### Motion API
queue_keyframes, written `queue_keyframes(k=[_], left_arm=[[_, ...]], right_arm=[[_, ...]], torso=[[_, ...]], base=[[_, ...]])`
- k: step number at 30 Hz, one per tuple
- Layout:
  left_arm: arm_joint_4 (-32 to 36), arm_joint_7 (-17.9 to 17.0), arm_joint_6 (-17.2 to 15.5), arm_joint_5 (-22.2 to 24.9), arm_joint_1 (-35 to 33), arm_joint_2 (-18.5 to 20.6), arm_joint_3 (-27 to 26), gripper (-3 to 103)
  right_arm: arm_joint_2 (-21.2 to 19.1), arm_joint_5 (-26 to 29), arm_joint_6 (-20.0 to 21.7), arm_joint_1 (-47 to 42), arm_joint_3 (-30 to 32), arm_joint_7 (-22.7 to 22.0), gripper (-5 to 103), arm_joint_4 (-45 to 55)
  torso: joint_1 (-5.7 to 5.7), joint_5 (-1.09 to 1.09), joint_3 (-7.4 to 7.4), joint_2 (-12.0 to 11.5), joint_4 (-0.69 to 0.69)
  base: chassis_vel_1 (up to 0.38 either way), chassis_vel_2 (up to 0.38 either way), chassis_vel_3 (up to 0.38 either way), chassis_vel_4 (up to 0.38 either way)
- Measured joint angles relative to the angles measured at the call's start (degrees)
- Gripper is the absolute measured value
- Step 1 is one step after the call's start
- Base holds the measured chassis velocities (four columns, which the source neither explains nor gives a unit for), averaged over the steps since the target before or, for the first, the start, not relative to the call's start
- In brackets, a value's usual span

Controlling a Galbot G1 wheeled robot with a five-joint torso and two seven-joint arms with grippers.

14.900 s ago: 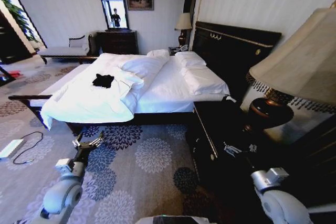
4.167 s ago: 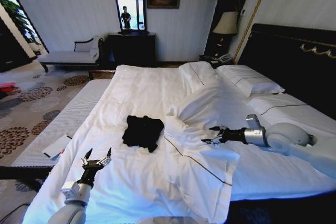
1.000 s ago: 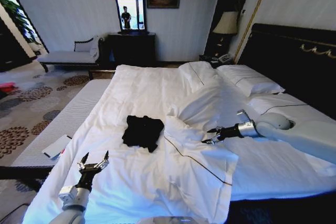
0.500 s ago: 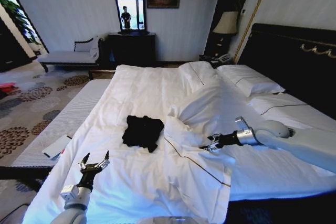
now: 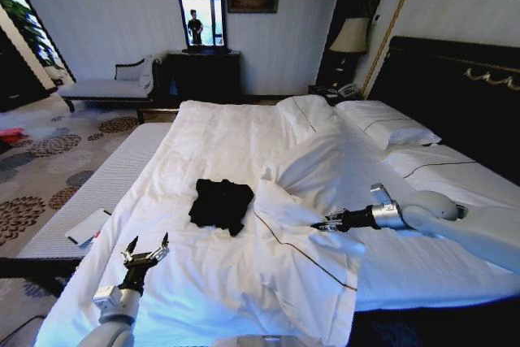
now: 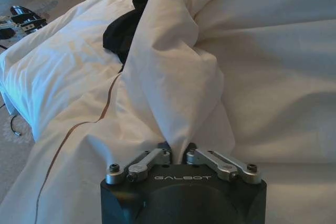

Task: Fold the clothes on the bed.

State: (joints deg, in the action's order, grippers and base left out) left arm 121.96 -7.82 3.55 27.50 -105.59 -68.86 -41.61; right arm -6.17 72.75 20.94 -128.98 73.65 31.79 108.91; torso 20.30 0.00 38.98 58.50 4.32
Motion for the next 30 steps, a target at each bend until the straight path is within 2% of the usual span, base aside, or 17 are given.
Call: queue_keyframes(k=[1,4,6,12,15,17,20,22,24,25,29,30], left_arm=[[0.0,-0.1,-0.1,0.2,0.1,0.0,0.0,100],[0.3,-0.3,-0.3,0.4,0.3,-0.1,-0.1,100],[0.3,-0.3,-0.3,0.4,0.3,0.0,-0.1,100],[0.3,-0.3,-0.3,0.5,0.5,1.0,0.2,100],[0.3,-0.4,-0.4,0.4,1.0,1.5,0.8,100],[0.3,-0.5,-0.5,0.4,1.2,1.6,0.9,100],[0.3,-0.8,-1.0,0.6,2.4,2.1,1.5,100],[0.3,-0.9,-1.1,0.7,2.7,2.1,1.6,100],[0.0,-0.9,-1.2,0.9,3.3,2.2,2.0,100],[0.0,-0.9,-1.2,0.9,3.3,2.2,2.0,100],[-1.1,-0.9,-1.2,1.1,4.5,2.8,3.4,100],[-1.1,-0.9,-1.2,1.1,4.5,2.8,3.4,100]], right_arm=[[0.4,0.0,0.1,0.1,0.0,-0.1,5,0.4],[2.0,0.0,0.3,0.4,-0.2,-0.6,1,1.7],[2.4,-0.1,0.4,0.5,-0.2,-0.7,1,1.9],[8.3,-1.0,0.6,1.2,-0.1,-1.0,0,3.0],[12.4,-4.2,0.5,2.0,1.0,0.3,0,4.0],[13.0,-4.7,0.5,2.0,1.1,0.6,0,4.1],[17.9,-5.9,0.4,1.9,2.1,0.9,0,6.0],[19.3,-6.2,0.5,1.7,2.4,0.9,0,6.5],[23.7,-6.9,0.5,1.1,3.1,0.9,0,7.7],[23.7,-6.9,0.5,1.1,3.1,0.9,0,7.7],[32.1,-9.2,-0.1,-0.7,4.7,1.9,0,8.1],[32.1,-9.2,-0.1,-0.7,4.7,1.9,0,8.1]], torso=[[0.00,0.00,0.00,0.0,0.00],[0.00,0.00,0.00,0.0,-0.01],[0.00,0.00,0.00,0.0,0.00],[0.00,0.00,0.00,0.0,0.01],[0.00,0.00,0.00,0.0,0.00],[0.00,0.00,0.00,0.0,0.01],[0.00,-0.01,0.00,0.0,-0.01],[0.00,0.00,0.00,0.0,-0.01],[0.00,-0.01,0.00,0.0,0.00],[0.00,-0.01,0.00,0.0,0.00],[-0.01,0.00,-0.01,0.0,0.03],[-0.01,0.00,-0.01,0.0,0.03]], base=[[0.000,0.000,0.000,0.000],[0.000,0.000,0.000,0.000],[0.000,0.000,0.000,0.000],[0.000,0.000,0.000,0.000],[0.000,0.000,0.000,0.000],[0.000,0.000,0.000,0.000],[0.000,0.000,0.000,0.000],[0.000,0.000,0.000,0.000],[0.000,0.000,0.000,0.000],[0.000,0.000,0.000,0.000],[0.000,0.000,0.000,0.000],[0.000,0.000,0.000,0.000]])
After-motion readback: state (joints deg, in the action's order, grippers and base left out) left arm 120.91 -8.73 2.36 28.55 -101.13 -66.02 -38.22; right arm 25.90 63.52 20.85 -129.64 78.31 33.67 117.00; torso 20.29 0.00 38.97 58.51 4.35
